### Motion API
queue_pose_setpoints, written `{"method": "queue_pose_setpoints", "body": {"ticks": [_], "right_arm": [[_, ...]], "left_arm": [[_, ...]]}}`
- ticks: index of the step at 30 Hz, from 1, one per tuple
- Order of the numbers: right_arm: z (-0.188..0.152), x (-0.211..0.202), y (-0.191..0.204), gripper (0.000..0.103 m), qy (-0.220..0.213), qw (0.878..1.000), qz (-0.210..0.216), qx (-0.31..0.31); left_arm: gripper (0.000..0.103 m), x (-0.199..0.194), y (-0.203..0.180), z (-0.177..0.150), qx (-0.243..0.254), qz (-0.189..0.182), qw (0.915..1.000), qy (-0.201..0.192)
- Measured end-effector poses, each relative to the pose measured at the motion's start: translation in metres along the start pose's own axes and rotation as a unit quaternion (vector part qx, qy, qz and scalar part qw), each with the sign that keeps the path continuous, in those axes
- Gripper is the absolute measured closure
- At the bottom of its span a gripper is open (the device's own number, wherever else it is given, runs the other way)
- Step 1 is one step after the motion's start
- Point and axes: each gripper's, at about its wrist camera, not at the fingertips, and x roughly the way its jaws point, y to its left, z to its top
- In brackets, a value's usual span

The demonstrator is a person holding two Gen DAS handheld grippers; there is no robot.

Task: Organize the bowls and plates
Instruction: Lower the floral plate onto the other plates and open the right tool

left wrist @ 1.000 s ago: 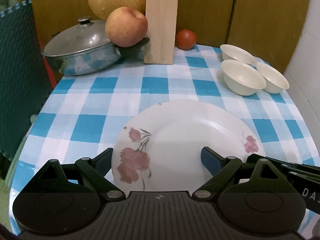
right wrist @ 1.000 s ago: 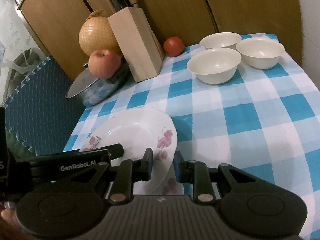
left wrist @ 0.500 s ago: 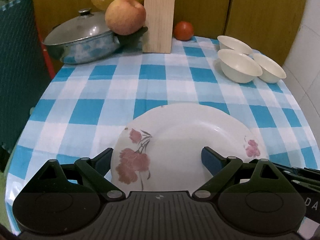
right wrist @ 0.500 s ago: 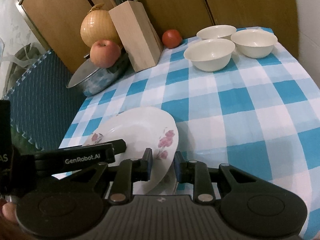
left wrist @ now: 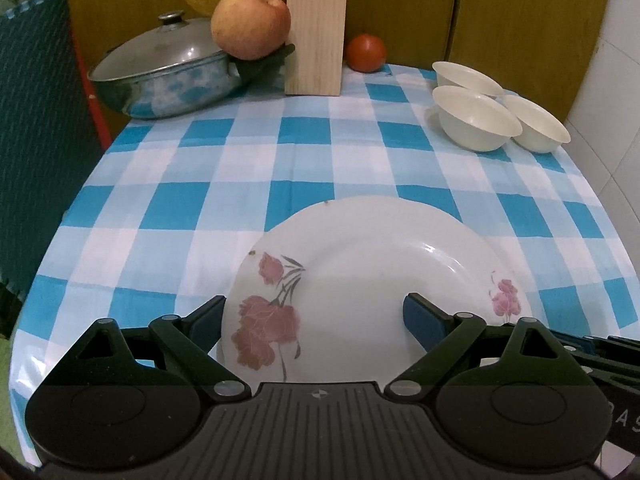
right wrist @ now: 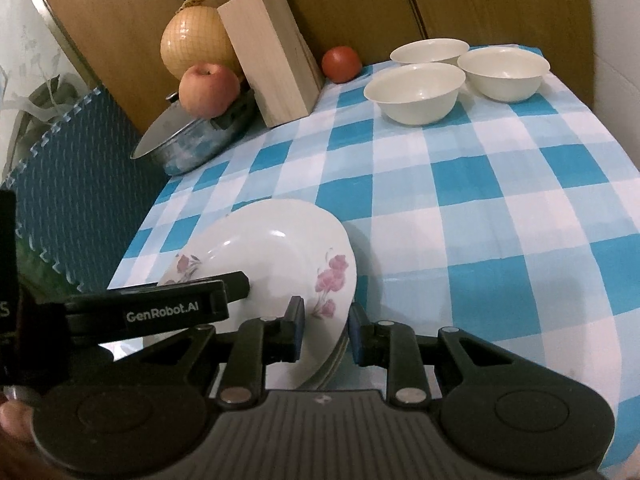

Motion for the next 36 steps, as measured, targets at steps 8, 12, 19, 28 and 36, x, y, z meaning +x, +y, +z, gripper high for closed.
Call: {"method": "queue_pose_setpoints", "body": {"ticks": [8, 12, 19, 28, 36], "right_arm": [[-0.005, -0.001, 0.004, 0.078, 0.003, 1.000, -0.006, -0.013], [-0.005, -0.001, 0.004, 0.078, 0.005, 1.000, -0.007, -0.016], [-0.009, -0.005, 0.010, 0.077, -0.004, 0.999, -0.013, -0.035], [-0.007, -0.009, 0.007, 0.077, -0.017, 0.999, -0.022, -0.034], [-0.001, -0.012, 0.000, 0.077, -0.026, 0.999, -0.023, -0.020]], "left_arm": [[0.005, 0.000, -0.001, -0.001, 0.003, 0.003, 1.0000, -0.001], [0.005, -0.001, -0.002, -0.003, 0.003, 0.006, 1.0000, -0.002], [0.005, 0.001, -0.002, -0.004, 0.004, 0.013, 0.9999, 0.003], [0.005, 0.000, -0.001, -0.002, 0.002, 0.012, 0.9999, 0.005], [0.006, -0.003, 0.003, 0.003, -0.009, 0.009, 0.9999, -0.001]]}}
